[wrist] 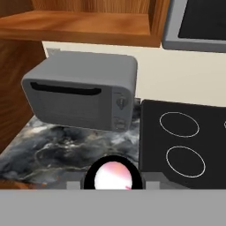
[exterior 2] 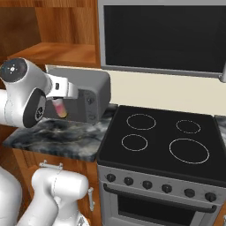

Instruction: Sort all alcoholic drinks to one cabinet, and non-alcoholic drinks to the other.

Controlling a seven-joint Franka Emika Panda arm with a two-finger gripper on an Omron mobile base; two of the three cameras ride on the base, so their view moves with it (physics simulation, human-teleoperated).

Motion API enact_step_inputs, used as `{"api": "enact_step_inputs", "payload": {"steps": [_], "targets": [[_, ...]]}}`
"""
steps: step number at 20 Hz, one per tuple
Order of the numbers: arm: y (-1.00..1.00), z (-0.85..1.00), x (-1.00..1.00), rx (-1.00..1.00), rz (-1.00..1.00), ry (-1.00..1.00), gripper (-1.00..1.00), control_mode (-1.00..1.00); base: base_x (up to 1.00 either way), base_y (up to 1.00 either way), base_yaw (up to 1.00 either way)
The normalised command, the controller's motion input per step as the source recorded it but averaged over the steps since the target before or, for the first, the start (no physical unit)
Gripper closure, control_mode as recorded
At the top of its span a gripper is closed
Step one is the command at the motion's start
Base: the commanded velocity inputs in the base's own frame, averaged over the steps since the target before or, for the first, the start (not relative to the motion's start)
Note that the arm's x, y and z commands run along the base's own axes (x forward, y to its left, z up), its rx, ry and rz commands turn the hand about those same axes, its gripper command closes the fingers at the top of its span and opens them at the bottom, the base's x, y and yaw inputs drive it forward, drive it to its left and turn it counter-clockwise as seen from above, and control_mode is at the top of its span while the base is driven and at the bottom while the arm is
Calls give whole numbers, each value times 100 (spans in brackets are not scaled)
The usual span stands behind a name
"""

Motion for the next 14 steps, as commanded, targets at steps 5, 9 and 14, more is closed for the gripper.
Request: {"api": "enact_step_inputs", "payload": {"steps": [5, 9, 14], "targets": [[66, 66, 35, 0, -3, -14, 100, -100, 0, 0, 0], [19, 85, 31, 0, -7, -6, 100, -100, 0, 0, 0], [12, 54, 55, 1, -9, 0, 100, -100, 0, 0, 0]]}}
